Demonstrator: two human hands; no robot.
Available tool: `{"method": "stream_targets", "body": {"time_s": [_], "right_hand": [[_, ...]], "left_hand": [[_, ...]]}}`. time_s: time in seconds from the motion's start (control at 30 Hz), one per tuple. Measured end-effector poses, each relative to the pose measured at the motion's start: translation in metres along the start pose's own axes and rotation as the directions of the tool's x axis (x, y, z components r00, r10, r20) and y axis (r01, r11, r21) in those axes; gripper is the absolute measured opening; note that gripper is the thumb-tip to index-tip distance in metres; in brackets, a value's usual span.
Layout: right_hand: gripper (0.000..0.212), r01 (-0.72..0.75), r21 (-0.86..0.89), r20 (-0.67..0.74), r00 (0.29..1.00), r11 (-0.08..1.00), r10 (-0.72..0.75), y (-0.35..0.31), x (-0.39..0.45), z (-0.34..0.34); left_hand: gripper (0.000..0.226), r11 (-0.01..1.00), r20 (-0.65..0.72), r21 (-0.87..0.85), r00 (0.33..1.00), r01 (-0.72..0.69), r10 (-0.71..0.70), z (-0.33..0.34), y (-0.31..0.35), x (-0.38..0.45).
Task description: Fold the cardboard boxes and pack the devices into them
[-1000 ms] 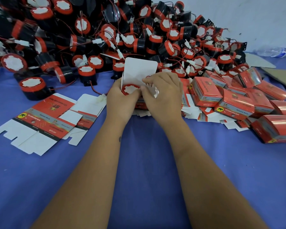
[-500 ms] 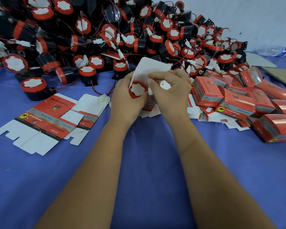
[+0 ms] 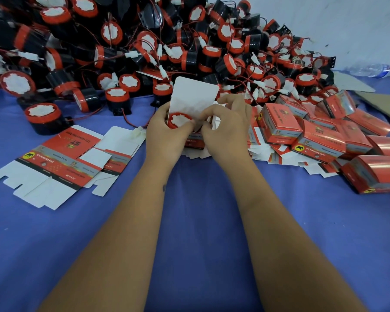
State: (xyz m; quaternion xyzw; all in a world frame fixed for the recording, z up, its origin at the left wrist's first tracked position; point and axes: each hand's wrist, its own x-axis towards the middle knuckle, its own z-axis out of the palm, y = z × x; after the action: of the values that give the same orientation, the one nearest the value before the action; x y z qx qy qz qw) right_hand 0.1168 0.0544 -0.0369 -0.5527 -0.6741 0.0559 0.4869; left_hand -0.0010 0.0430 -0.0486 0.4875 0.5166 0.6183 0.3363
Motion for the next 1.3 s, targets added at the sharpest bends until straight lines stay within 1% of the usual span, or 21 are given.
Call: {"method": "stream_targets", "body": {"time_s": [0.1, 0.17, 0.27, 0.33, 0.37, 0.4, 0.43, 0.47, 0.5, 0.57, 0.63, 0.7, 0.77, 0.87, 0.93, 1.0, 1.07, 1.1, 1.17, 1.23, 1.3], "right_hand": [[0.047, -0.038, 0.155, 0.046, 0.998, 0.987, 0.032, -0.006, -0.002, 0.000], [0.056, -0.051, 0.229, 0.056, 0.998, 0.972, 0.039, -0.008, -0.004, -0.001], [0.056, -0.086, 0.274, 0.113, 0.992, 0.958, 0.057, -0.013, -0.007, -0.001], [0.052, -0.089, 0.273, 0.176, 0.984, 0.958, 0.041, -0.013, -0.009, -0.001], [0.050, -0.113, 0.285, 0.214, 0.975, 0.952, 0.051, -0.012, -0.009, -0.001], [0.047, -0.158, 0.311, 0.254, 0.964, 0.937, 0.079, -0.011, -0.009, -0.003], [0.043, -0.224, 0.359, 0.292, 0.949, 0.906, 0.118, -0.011, -0.008, -0.004], [0.037, -0.286, 0.410, 0.321, 0.934, 0.866, 0.156, -0.009, -0.008, -0.005], [0.032, -0.324, 0.440, 0.331, 0.925, 0.837, 0.184, -0.008, -0.006, -0.005], [0.027, -0.310, 0.410, 0.312, 0.931, 0.858, 0.187, -0.006, -0.004, -0.004], [0.026, -0.257, 0.357, 0.294, 0.943, 0.898, 0.154, -0.006, -0.004, -0.002], [0.030, -0.243, 0.352, 0.261, 0.953, 0.904, 0.155, -0.005, -0.004, 0.001], [0.044, -0.247, 0.377, 0.192, 0.964, 0.893, 0.185, -0.006, -0.005, 0.003], [0.069, -0.229, 0.368, 0.077, 0.973, 0.901, 0.216, -0.006, -0.005, 0.002], [0.077, -0.247, 0.363, 0.106, 0.969, 0.899, 0.224, -0.005, -0.003, 0.000], [0.070, -0.315, 0.345, 0.213, 0.944, 0.884, 0.253, -0.003, 0.000, -0.001], [0.050, -0.366, 0.309, 0.337, 0.905, 0.878, 0.258, 0.000, 0.002, -0.001], [0.039, -0.373, 0.308, 0.377, 0.893, 0.875, 0.247, 0.001, 0.002, -0.002], [0.027, -0.356, 0.354, 0.385, 0.898, 0.865, 0.212, 0.002, 0.001, -0.003], [0.025, -0.327, 0.422, 0.362, 0.916, 0.845, 0.174, 0.001, 0.001, -0.006], [0.029, -0.348, 0.469, 0.380, 0.909, 0.812, 0.170, 0.000, 0.000, -0.009]], "left_hand": [[0.044, 1.000, 0.006, -0.006, 1.000, 0.027, -0.027, 0.000, -0.002, 0.002], [0.048, 0.999, 0.009, -0.003, 0.999, 0.035, -0.035, -0.001, -0.003, 0.003], [0.049, 0.999, 0.016, 0.007, 0.999, 0.042, -0.042, -0.001, -0.002, 0.003], [0.040, 0.998, 0.032, -0.022, 0.997, 0.066, -0.065, -0.001, 0.000, 0.003], [0.035, 0.990, 0.046, -0.101, 0.994, 0.101, -0.097, -0.001, 0.002, 0.003], [0.035, 0.962, 0.073, -0.228, 0.988, 0.149, -0.135, -0.002, 0.005, 0.003], [0.040, 0.916, 0.095, -0.357, 0.982, 0.184, -0.161, -0.002, 0.006, 0.003], [0.046, 0.880, 0.100, -0.431, 0.980, 0.198, -0.171, -0.003, 0.006, 0.003], [0.049, 0.877, 0.088, -0.438, 0.980, 0.198, -0.177, -0.002, 0.007, 0.003], [0.042, 0.923, 0.043, -0.342, 0.984, 0.178, -0.173, -0.002, 0.008, 0.004], [0.036, 0.957, 0.038, -0.251, 0.989, 0.146, -0.141, -0.002, 0.007, 0.006], [0.036, 0.969, 0.039, -0.207, 0.991, 0.135, -0.129, -0.003, 0.004, 0.007], [0.040, 0.977, 0.037, -0.177, 0.993, 0.117, -0.112, -0.003, 0.003, 0.007], [0.047, 0.984, 0.036, -0.151, 0.995, 0.094, -0.090, -0.004, 0.001, 0.006], [0.049, 0.990, 0.030, -0.123, 0.997, 0.073, -0.070, -0.004, 0.001, 0.006], [0.050, 0.991, 0.032, -0.123, 0.998, 0.055, -0.051, -0.004, 0.000, 0.007], [0.049, 0.990, 0.033, -0.132, 0.999, 0.044, -0.040, -0.005, 0.000, 0.007], [0.047, 0.990, 0.032, -0.136, 0.999, 0.035, -0.031, -0.005, -0.001, 0.007], [0.044, 0.991, 0.025, -0.131, 1.000, 0.012, -0.009, -0.006, 0.000, 0.007], [0.043, 0.990, 0.003, -0.141, 1.000, 0.018, -0.018, -0.006, -0.001, 0.006], [0.044, 0.977, -0.024, -0.202, 0.996, 0.074, -0.081, -0.006, -0.001, 0.008]]}}
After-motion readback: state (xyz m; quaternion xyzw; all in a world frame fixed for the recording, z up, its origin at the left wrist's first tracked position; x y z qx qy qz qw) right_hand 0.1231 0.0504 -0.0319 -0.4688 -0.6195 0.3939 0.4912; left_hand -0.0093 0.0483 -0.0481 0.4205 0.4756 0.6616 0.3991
